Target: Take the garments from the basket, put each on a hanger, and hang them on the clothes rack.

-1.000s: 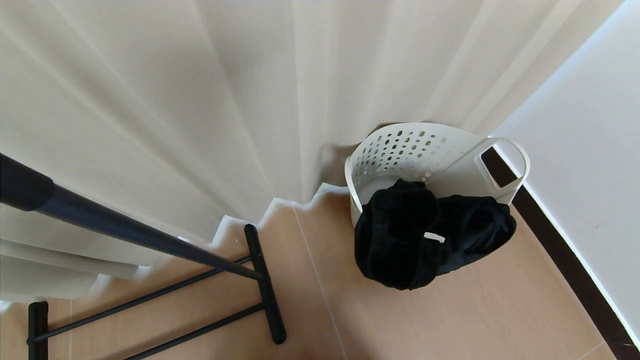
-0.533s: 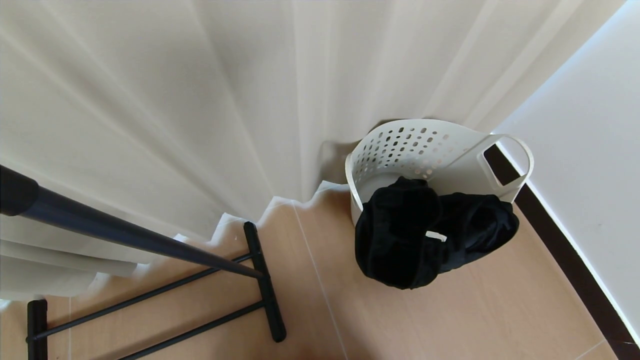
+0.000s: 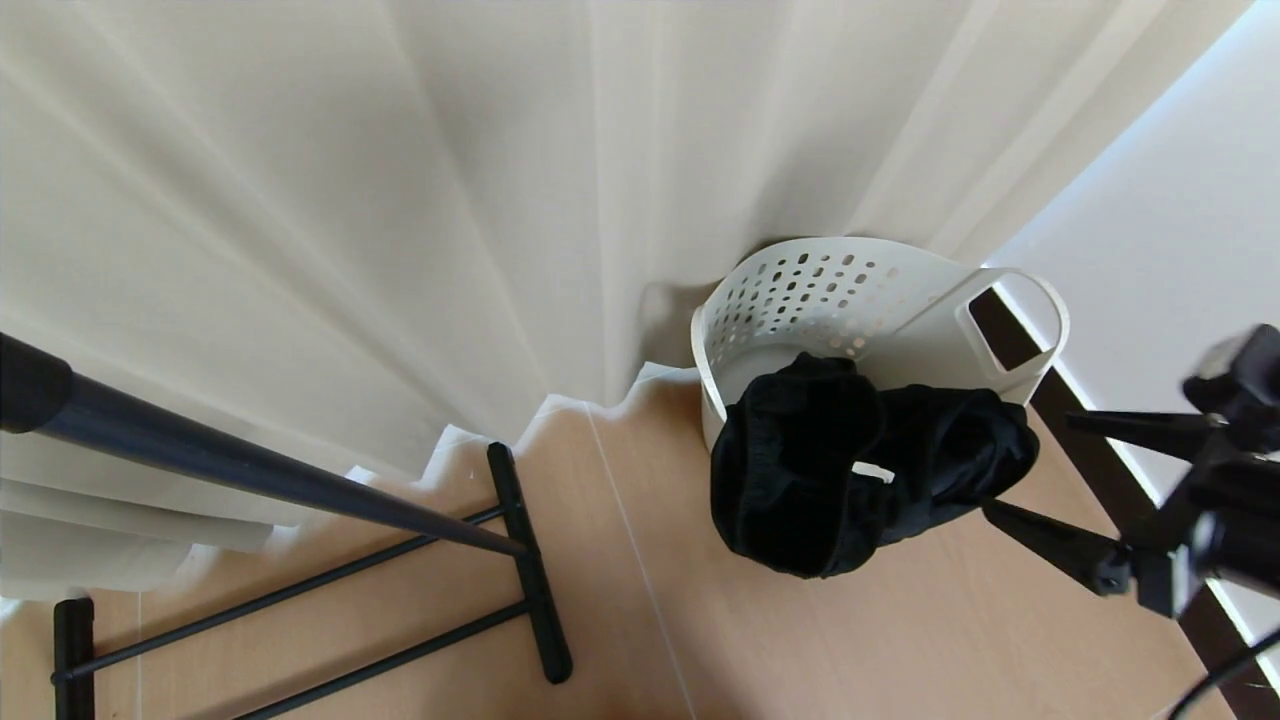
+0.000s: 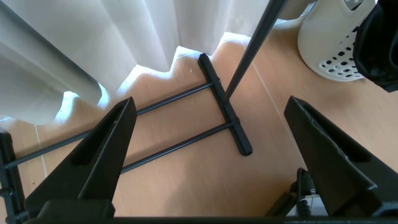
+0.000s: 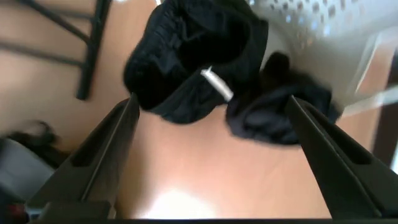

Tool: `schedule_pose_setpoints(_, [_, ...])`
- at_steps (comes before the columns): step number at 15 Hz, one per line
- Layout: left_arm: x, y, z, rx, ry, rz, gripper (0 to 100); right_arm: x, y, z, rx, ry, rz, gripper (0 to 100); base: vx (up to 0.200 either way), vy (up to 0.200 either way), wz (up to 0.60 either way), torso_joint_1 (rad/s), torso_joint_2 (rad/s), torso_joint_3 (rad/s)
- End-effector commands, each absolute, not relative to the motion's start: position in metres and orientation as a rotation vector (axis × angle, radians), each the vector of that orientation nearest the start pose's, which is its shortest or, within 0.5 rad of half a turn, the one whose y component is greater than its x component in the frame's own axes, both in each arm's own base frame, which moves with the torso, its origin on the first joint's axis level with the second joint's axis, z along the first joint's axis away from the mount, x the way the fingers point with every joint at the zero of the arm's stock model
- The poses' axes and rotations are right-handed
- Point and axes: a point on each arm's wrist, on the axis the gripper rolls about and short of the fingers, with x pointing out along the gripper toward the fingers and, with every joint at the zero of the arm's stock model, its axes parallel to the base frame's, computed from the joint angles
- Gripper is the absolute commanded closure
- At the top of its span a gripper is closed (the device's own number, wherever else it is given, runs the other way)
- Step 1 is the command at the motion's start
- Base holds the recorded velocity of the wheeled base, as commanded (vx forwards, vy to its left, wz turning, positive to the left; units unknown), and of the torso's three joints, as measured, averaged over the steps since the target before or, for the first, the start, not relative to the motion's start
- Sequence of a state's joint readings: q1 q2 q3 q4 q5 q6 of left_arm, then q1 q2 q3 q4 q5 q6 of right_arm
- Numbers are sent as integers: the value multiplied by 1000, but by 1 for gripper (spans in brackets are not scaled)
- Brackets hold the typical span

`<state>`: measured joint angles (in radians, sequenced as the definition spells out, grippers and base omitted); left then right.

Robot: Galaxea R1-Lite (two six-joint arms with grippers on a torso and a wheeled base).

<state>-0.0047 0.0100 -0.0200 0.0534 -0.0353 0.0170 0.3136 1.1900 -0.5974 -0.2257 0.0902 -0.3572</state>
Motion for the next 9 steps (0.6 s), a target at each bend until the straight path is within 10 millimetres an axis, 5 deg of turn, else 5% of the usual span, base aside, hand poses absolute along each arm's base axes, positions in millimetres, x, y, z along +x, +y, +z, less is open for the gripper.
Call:
schedule_pose_setpoints(1, [-24, -1, 76, 16, 43, -40, 0, 244, 88, 195, -645, 347, 528, 0, 0, 0, 0, 0, 0, 0])
schedule_pose_setpoints(5, [-24, -1, 76, 16, 43, -40, 0, 290, 119, 180, -968, 354, 493, 0, 0, 0, 0, 0, 0, 0])
schedule_pose_setpoints(9, [-24, -1, 76, 16, 43, -40, 0, 313, 138, 174, -992, 352, 477, 0, 0, 0, 0, 0, 0, 0])
